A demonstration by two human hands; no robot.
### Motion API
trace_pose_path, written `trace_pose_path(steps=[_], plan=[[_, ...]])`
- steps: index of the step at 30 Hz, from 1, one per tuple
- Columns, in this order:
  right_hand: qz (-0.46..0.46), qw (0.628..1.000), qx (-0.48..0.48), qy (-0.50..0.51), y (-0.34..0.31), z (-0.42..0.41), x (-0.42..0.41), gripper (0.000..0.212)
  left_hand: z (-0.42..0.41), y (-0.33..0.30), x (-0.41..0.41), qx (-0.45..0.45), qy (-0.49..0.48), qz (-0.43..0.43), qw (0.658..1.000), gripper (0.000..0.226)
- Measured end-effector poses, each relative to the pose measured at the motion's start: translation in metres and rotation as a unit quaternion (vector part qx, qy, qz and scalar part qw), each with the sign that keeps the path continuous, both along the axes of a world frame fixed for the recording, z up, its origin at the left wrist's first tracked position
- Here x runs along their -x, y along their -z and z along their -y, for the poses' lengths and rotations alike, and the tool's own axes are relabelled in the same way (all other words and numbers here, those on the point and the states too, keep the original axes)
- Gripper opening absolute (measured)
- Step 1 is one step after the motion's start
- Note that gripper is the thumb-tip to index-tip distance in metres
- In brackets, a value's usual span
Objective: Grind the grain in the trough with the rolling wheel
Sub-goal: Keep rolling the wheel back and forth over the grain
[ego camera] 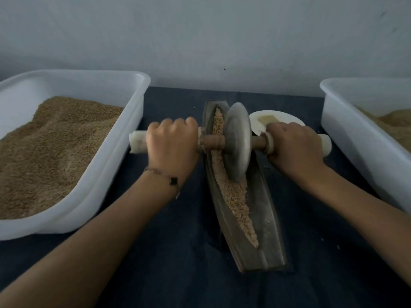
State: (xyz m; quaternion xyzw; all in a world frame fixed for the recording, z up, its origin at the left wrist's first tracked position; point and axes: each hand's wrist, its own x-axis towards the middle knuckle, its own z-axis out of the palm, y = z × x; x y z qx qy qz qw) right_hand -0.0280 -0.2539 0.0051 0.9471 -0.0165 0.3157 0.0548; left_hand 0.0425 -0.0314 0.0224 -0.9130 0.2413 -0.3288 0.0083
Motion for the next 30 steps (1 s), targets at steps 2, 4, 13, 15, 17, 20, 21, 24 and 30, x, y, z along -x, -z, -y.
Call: trace_pose_path(steps=[2,4,13,15,17,20,21,24,30], plan=[[-0.011,1.0,-0.018,0.016,0.001,0.001,-0.006,0.018,0.006,-0.003,-0.007,-0.018,-0.018,-0.018,1.0,0.024],[-0.025,0.999,-0.011,0.023,-0.004,-0.001,-0.01,0.013,0.005,-0.001,-0.012,-0.009,-0.021,-0.047,0.999,0.018],[-0.062,0.998,-0.002,0.015,-0.018,-0.014,0.054,0.02,-0.026,-0.008,0.043,-0.017,0.038,-0.079,0.996,0.031],[-0.067,0.997,-0.017,0.025,-0.021,-0.019,0.081,0.028,-0.032,-0.018,0.065,-0.026,0.073,-0.051,0.996,0.039],[-0.061,0.998,-0.02,0.024,-0.029,-0.024,0.105,0.032,-0.039,-0.031,0.085,-0.017,0.109,-0.038,0.993,0.048],[-0.03,0.999,-0.029,-0.011,-0.039,-0.028,0.125,0.028,-0.049,-0.042,0.1,-0.007,0.124,-0.053,0.991,0.054],[-0.022,0.999,-0.027,-0.018,-0.041,-0.028,0.126,0.027,-0.051,-0.042,0.101,-0.005,0.126,-0.057,0.99,0.054],[-0.016,1.0,-0.015,-0.021,-0.039,-0.027,0.118,0.027,-0.049,-0.031,0.093,0.002,0.127,-0.058,0.99,0.052],[0.019,1.0,0.012,-0.001,-0.013,-0.016,0.064,0.029,-0.03,-0.002,0.043,0.027,0.078,-0.072,0.994,0.037]])
